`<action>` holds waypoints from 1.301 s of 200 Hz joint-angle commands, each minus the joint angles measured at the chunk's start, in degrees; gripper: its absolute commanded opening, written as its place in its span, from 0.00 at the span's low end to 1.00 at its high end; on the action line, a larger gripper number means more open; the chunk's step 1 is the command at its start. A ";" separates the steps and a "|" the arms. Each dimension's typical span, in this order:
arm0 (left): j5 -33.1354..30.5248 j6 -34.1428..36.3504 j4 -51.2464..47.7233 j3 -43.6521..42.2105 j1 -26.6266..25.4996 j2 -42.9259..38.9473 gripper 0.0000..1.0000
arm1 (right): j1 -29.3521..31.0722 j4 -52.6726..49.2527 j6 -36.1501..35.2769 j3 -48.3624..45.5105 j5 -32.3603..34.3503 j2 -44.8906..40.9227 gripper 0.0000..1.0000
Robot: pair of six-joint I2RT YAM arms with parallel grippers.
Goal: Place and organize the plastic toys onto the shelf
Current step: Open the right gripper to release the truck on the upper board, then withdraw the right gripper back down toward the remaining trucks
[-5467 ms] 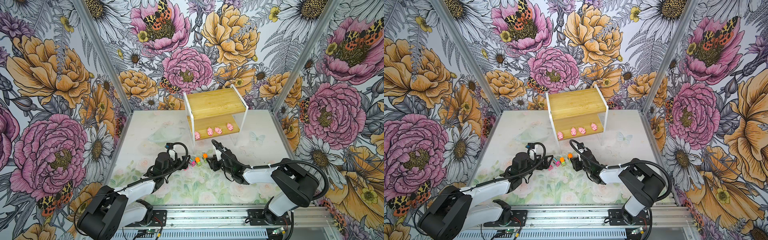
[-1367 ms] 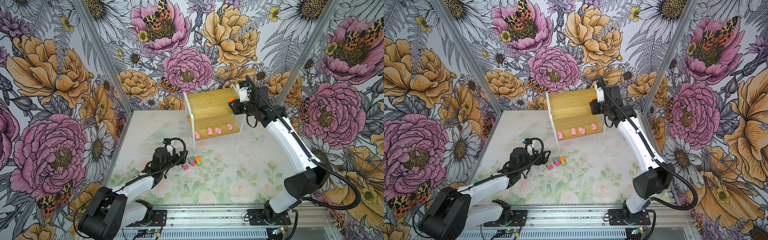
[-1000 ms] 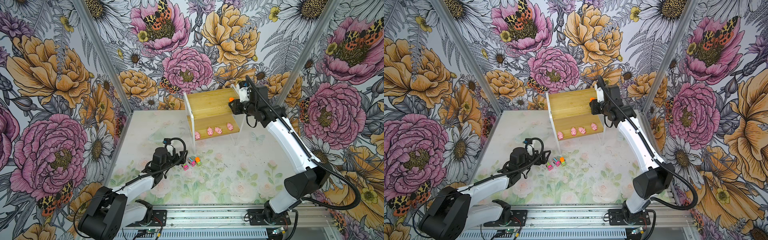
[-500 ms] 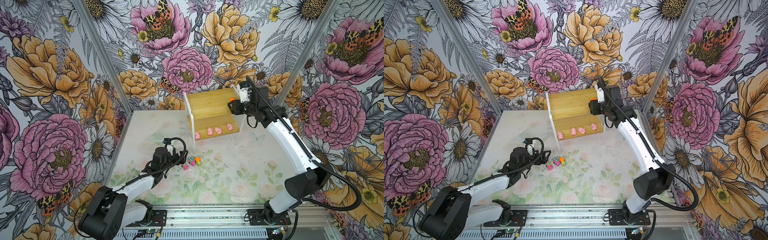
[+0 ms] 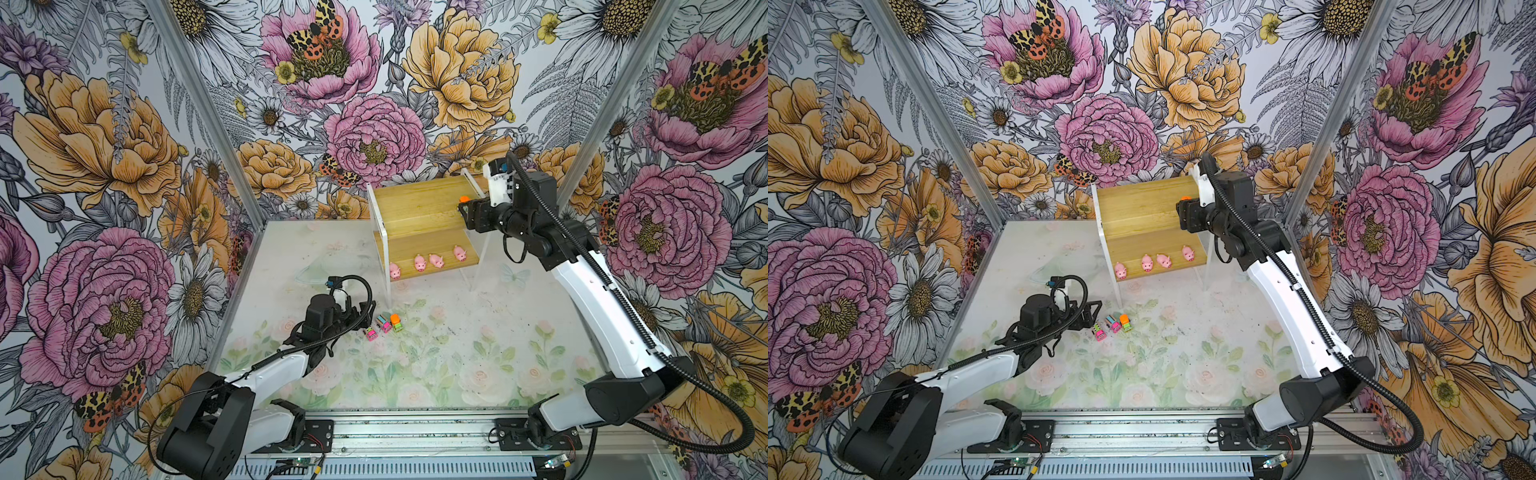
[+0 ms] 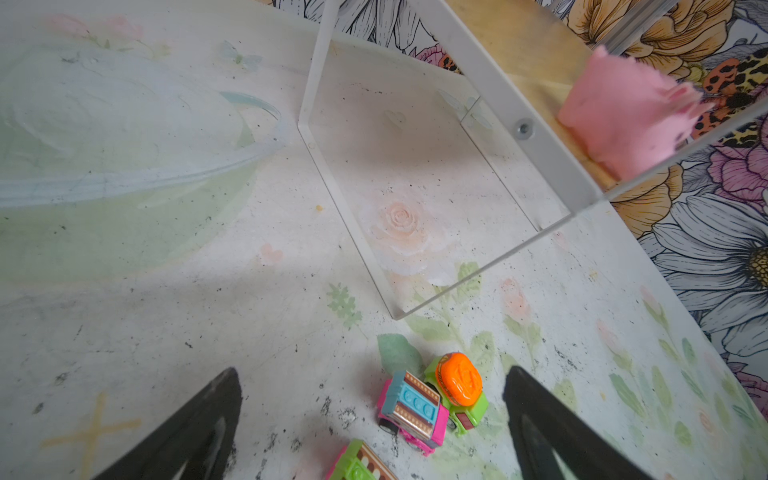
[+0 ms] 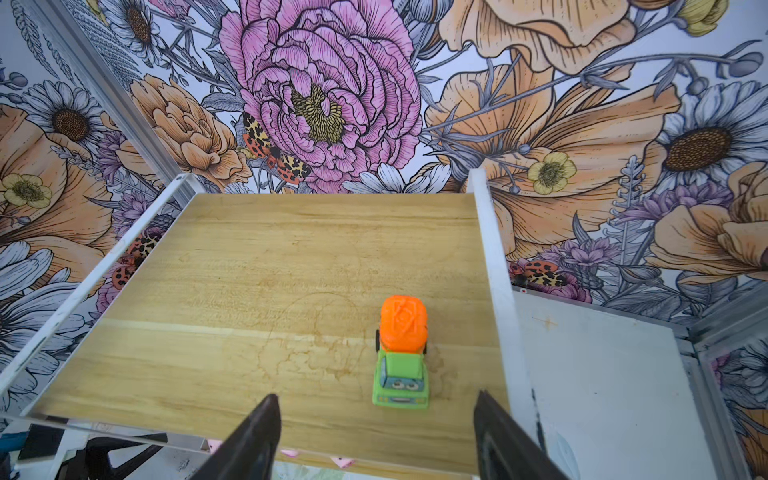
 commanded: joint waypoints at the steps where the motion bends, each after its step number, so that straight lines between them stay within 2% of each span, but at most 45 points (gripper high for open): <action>1: 1.06 0.63 -0.01 0.64 0.26 -0.77 0.99 | 0.00 -0.41 -1.08 -1.73 2.00 -2.60 0.74; 30: 1.38 0.45 0.00 0.50 0.27 -1.01 0.99 | 0.03 -0.37 -1.55 -4.52 1.72 -5.71 0.74; 47: 1.11 0.38 -0.02 0.32 0.25 -1.51 0.99 | 0.16 -0.28 -1.46 -7.75 -1.52 -8.18 0.73; 66: 0.64 0.45 -0.14 -0.03 0.33 -1.97 0.99 | 1.23 0.56 -1.23 -14.81 -5.75 -11.25 0.72; 80: 0.56 0.63 -0.43 -0.11 0.40 -2.16 0.99 | 3.84 3.27 -1.32 -22.58 -5.17 -14.38 0.71; 114: 0.31 0.86 -0.89 -0.64 0.46 -2.49 0.99 | 11.74 20.27 3.95 -46.58 -5.91 -22.59 0.71; 146: -0.08 1.16 -2.06 -1.06 0.51 -3.71 0.99 | 18.46 40.60 11.88 -66.18 0.20 -28.36 0.71; 177: -0.57 1.21 -2.56 -1.59 0.67 -4.59 0.99 | 21.76 57.57 18.38 -79.74 3.06 -28.61 0.70; 205: -0.73 1.01 -2.13 -2.45 0.62 -4.68 0.99 | 25.22 62.38 18.67 -83.30 7.13 -24.12 0.70; 260: -0.86 0.80 -1.32 -2.97 0.60 -4.30 0.99 | 31.25 64.48 14.71 -77.10 10.50 -9.88 0.69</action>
